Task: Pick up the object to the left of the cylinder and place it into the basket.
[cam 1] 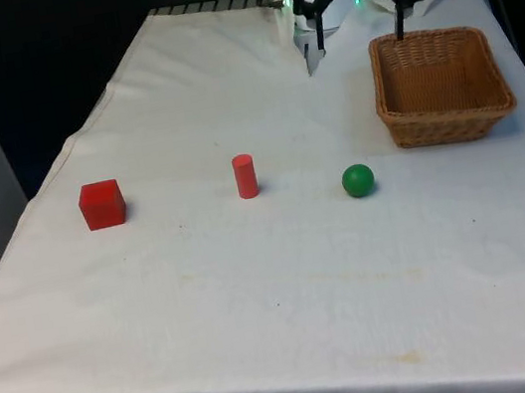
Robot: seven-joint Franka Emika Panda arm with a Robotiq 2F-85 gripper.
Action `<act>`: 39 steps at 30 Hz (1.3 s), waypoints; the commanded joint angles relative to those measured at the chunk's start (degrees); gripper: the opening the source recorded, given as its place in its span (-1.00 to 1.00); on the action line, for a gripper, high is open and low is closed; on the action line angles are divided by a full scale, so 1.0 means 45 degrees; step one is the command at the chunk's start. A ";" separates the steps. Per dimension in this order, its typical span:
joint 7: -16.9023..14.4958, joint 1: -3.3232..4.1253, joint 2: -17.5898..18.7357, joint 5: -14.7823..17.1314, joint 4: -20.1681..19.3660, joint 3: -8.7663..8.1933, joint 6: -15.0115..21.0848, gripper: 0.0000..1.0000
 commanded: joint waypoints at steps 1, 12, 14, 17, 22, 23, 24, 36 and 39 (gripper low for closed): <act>0.0000 0.0000 0.0051 0.0013 -0.0064 0.0000 0.0127 1.00; -0.0255 -0.0089 0.0777 0.0509 -0.0586 0.0102 0.1795 1.00; -0.0293 -0.0089 0.0891 0.0598 -0.0624 0.0127 0.2012 1.00; -0.0216 -0.0025 0.1057 0.0547 -0.0573 0.0025 0.2050 1.00; -0.0586 -0.0115 0.1337 0.1108 -0.0688 0.0166 0.2674 1.00; -0.0700 -0.0115 0.1477 0.1273 -0.0688 0.0191 0.2839 1.00; -0.0700 -0.0115 0.1477 0.1273 -0.0688 0.0191 0.2839 1.00; -0.1401 -0.0178 0.2292 0.2355 -0.0688 0.0318 0.3692 1.00; -0.1655 -0.0204 0.2585 0.2737 -0.0700 0.0369 0.3947 1.00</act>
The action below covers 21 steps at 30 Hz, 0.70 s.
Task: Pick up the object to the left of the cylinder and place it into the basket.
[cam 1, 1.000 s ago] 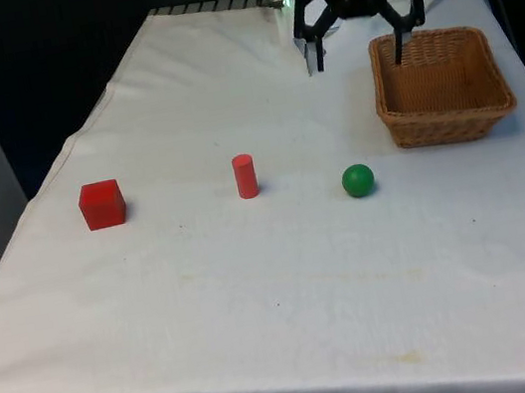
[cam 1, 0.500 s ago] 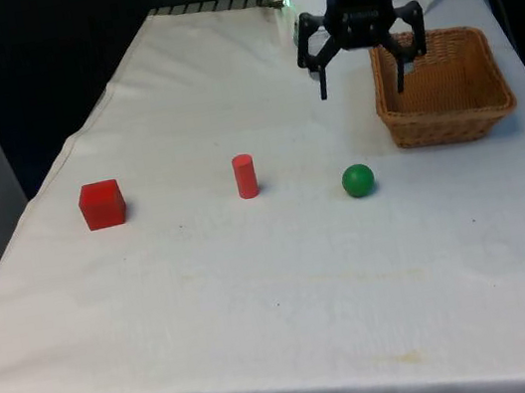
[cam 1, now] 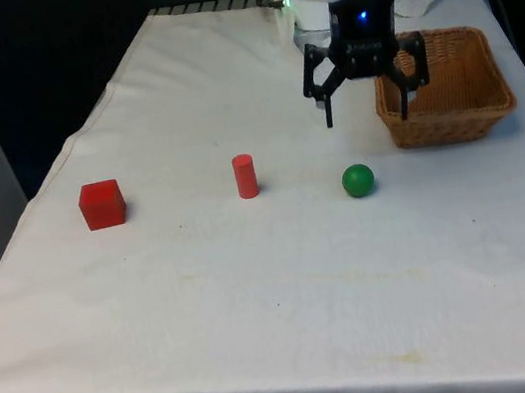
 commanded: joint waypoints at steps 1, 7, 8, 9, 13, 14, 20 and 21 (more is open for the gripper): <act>-0.0255 -0.0140 0.0051 0.0331 -0.0064 0.0204 0.0255 1.00; -0.0688 -0.0178 0.0484 0.0942 -0.0051 0.0280 0.0560 1.00; -0.0777 -0.0191 0.0560 0.1057 -0.0038 0.0293 0.0611 1.00; -0.0866 -0.0204 0.0624 0.1171 -0.0025 0.0293 0.0637 1.00; -0.1286 -0.0216 0.0929 0.1744 0.0013 0.0318 0.0879 1.00; -0.1375 -0.0229 0.0993 0.1859 0.0025 0.0331 0.0929 1.00; -0.1795 -0.0318 0.1311 0.2445 0.0064 0.0458 0.1286 1.00; -0.1872 -0.0331 0.1375 0.2559 0.0064 0.0484 0.1350 1.00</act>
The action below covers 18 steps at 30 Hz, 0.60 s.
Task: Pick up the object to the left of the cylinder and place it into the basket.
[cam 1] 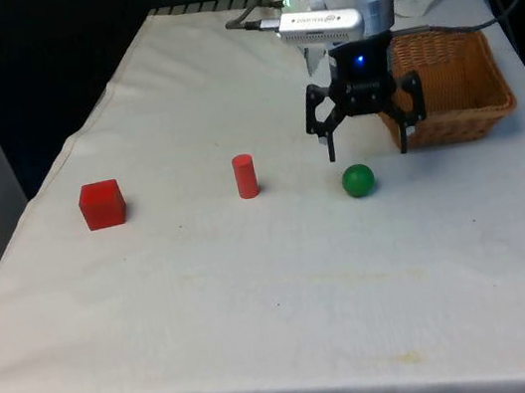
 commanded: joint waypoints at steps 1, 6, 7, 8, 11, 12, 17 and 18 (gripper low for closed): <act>-0.0306 -0.0204 0.0051 0.0395 0.0038 0.0280 0.0229 1.00; -0.0675 -0.0267 0.0344 0.0879 0.0115 0.0369 0.0433 1.00; -0.0738 -0.0280 0.0395 0.0955 0.0127 0.0369 0.0458 1.00; -0.0815 -0.0293 0.0446 0.1031 0.0153 0.0369 0.0471 1.00; -0.1006 -0.0306 0.0586 0.1235 0.0191 0.0357 0.0484 1.00; -0.1057 -0.0318 0.0637 0.1299 0.0204 0.0369 0.0497 1.00; -0.1248 -0.0382 0.0828 0.1515 0.0280 0.0407 0.0560 1.00; -0.1299 -0.0395 0.0879 0.1592 0.0306 0.0420 0.0573 1.00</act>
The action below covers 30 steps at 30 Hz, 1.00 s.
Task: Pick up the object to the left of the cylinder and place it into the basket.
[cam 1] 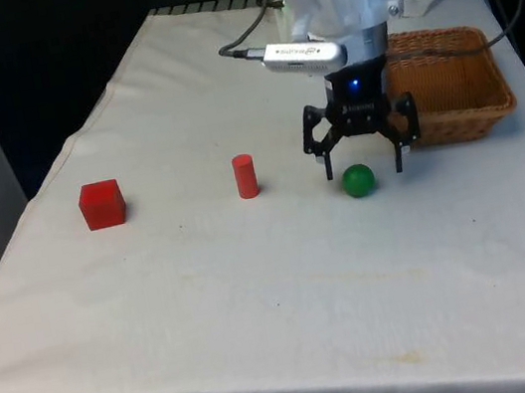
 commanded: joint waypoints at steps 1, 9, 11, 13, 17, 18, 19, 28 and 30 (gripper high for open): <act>-0.0280 -0.0216 0.0025 0.0306 0.0076 0.0293 0.0191 1.00; -0.0649 -0.0242 0.0395 0.0777 0.0280 0.0267 0.0216 1.00; -0.0751 -0.0255 0.0471 0.0891 0.0318 0.0255 0.0216 1.00; -0.0598 -0.0076 0.0535 0.0751 0.0306 0.0013 0.0076 1.00; -0.0891 -0.0293 0.0560 0.1044 0.0369 0.0229 0.0204 0.86; -0.0891 -0.0318 0.0573 0.1044 0.0369 0.0242 0.0204 0.45; -0.0891 -0.0318 0.0573 0.1044 0.0369 0.0242 0.0204 0.22; -0.0904 -0.0344 0.0586 0.1057 0.0382 0.0242 0.0204 -1.00; -0.0904 -0.0344 0.0586 0.1057 0.0382 0.0242 0.0204 -1.00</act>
